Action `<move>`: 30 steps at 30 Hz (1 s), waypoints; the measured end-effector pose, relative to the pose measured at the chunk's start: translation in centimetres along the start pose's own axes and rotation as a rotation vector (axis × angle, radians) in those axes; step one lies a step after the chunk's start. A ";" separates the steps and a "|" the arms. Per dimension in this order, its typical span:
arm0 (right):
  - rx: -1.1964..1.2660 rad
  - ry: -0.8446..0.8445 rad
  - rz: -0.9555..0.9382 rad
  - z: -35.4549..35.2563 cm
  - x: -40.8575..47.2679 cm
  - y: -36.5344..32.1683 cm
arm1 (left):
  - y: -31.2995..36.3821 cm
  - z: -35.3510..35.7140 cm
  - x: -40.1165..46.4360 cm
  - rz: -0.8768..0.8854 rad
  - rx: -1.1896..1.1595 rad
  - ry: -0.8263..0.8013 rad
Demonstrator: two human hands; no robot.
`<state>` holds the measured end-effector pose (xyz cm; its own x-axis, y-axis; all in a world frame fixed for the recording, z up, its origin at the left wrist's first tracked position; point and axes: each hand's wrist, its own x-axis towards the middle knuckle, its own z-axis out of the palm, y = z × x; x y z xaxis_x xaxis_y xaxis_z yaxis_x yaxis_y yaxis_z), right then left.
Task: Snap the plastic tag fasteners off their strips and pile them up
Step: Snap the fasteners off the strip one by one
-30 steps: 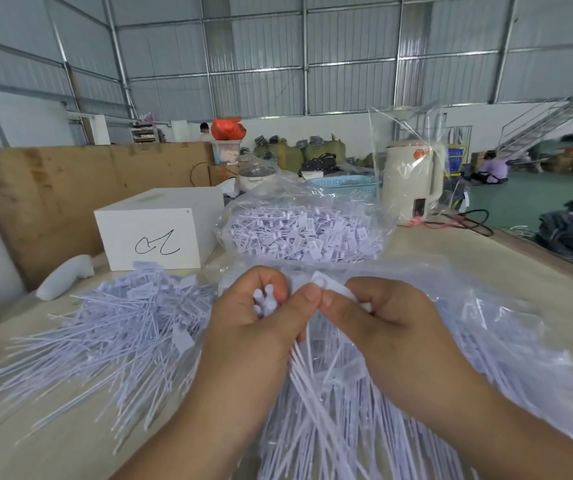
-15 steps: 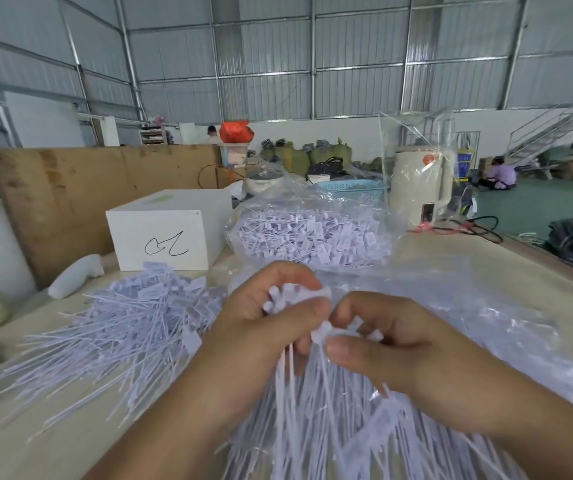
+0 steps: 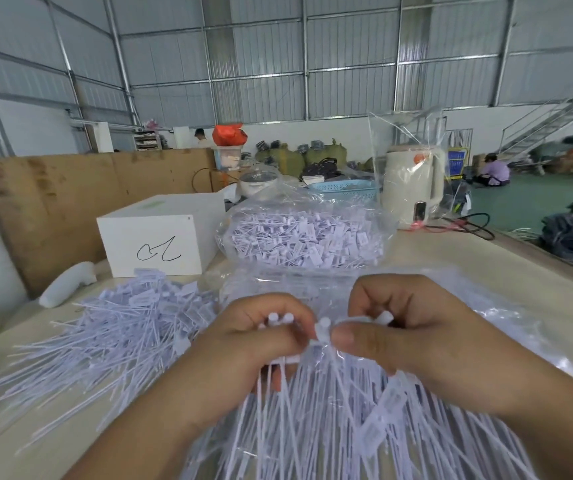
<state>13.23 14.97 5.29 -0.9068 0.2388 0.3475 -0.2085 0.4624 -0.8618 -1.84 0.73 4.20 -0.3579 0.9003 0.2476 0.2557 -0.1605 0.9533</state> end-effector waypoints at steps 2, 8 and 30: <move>-0.063 -0.006 0.025 0.0 0.1 0.3 | 0.0 0.4 -0.1 0.003 -0.023 -0.090; -0.078 -0.054 0.091 -0.4 0.3 1.1 | 0.0 0.7 0.0 0.016 -0.002 -0.196; -0.119 0.523 -0.052 3.5 1.1 0.2 | 0.2 2.6 0.3 0.095 -0.301 0.462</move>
<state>10.91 12.37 4.25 -0.5863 0.5928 0.5520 -0.1776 0.5708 -0.8016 0.42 1.99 3.97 -0.7198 0.6160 0.3201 0.0626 -0.4016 0.9137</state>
